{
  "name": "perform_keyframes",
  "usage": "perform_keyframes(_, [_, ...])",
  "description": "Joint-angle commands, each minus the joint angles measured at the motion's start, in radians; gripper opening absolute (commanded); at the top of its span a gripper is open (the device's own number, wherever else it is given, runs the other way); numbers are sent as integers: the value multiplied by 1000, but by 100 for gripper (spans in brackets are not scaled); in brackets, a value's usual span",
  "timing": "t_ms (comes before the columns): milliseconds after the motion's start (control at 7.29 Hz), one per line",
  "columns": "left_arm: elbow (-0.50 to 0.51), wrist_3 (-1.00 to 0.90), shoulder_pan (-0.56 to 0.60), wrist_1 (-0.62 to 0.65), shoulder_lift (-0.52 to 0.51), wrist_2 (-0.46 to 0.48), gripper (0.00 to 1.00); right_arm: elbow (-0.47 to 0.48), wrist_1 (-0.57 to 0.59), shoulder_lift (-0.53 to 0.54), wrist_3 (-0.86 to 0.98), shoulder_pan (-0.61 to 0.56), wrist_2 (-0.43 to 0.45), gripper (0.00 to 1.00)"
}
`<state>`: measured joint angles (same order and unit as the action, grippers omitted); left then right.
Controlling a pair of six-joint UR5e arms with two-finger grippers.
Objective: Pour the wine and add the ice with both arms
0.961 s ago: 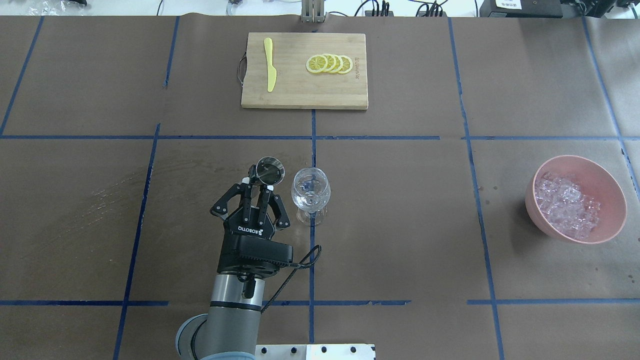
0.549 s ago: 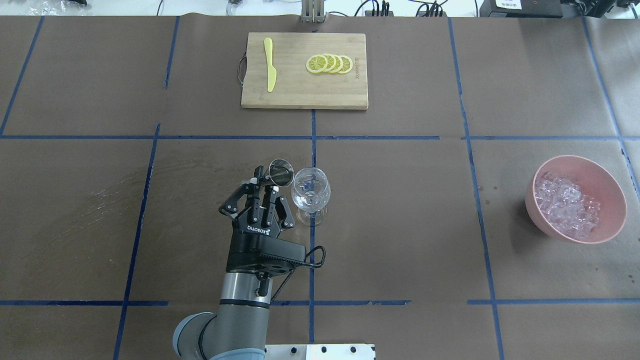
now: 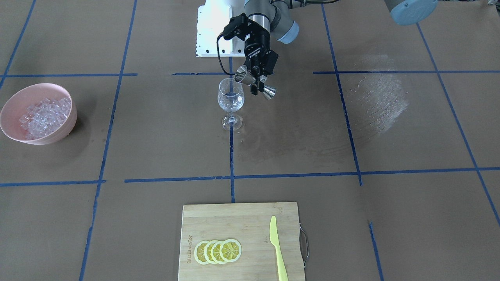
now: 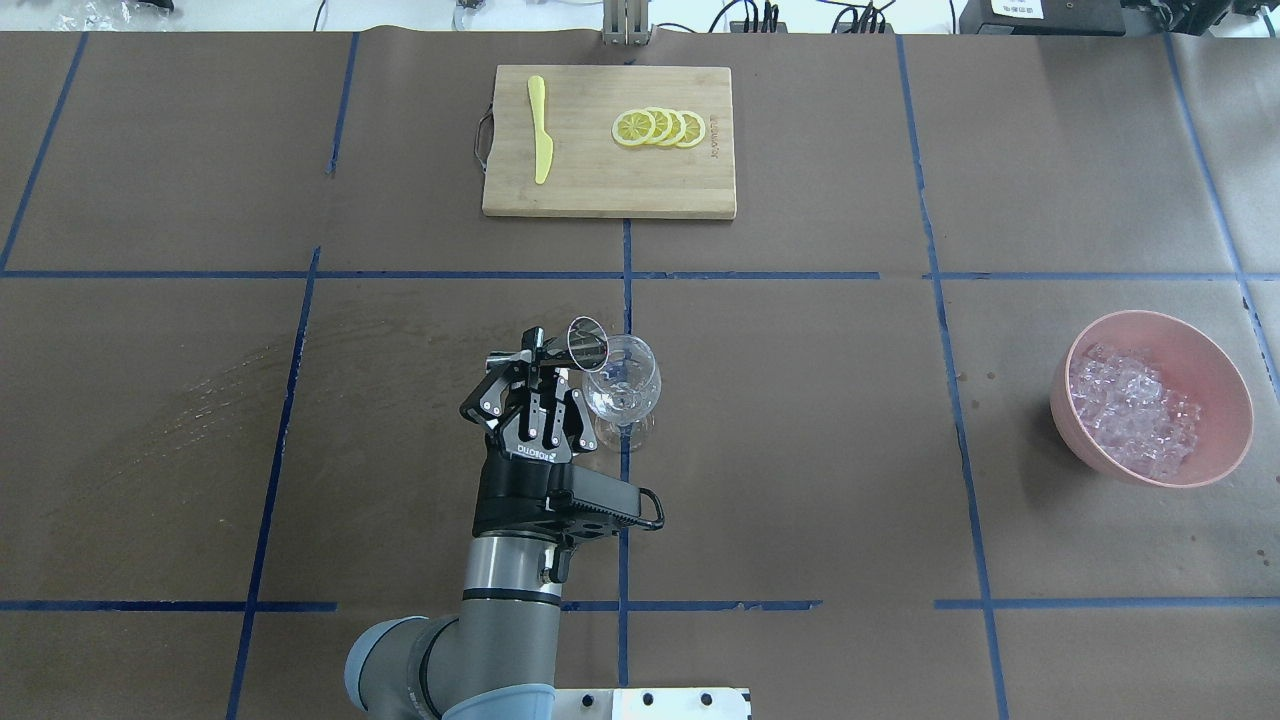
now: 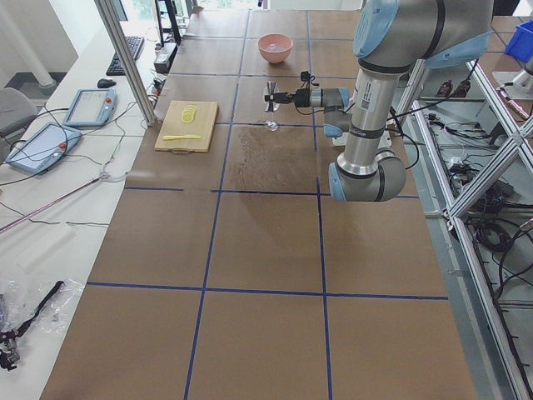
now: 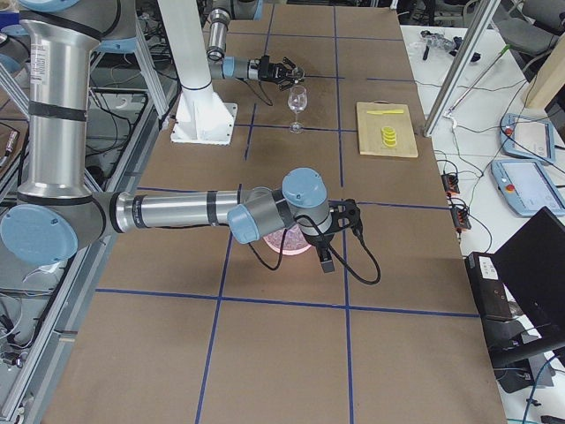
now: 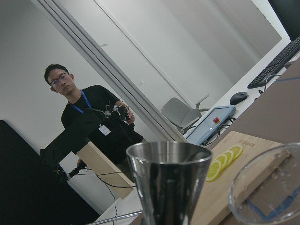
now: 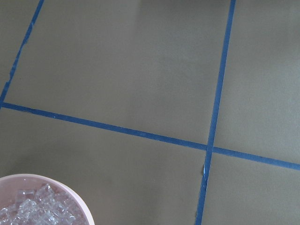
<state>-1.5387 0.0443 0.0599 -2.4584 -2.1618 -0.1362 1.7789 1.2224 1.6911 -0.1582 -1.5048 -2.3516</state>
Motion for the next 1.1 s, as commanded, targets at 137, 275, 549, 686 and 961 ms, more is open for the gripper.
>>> perform_keyframes(137, [-21, -208, 14, 15, -1, 4, 0, -7, 0, -1, -1, 0, 0, 100])
perform_keyframes(275, [-23, -252, 14, 15, -1, 10, 0, -10, 0, -1, -1, 0, 0, 100])
perform_keyframes(549, [-24, -349, 17, 13, 0, 13, 0, -16, 0, -2, -1, 0, 0, 100])
perform_keyframes(686, [-26, -404, 17, 13, -1, 42, 0, -19, 0, -2, -3, 0, 0, 100])
perform_keyframes(961, [-26, -460, 14, 13, -3, 52, 0, -19, 0, -2, -20, 0, -2, 100])
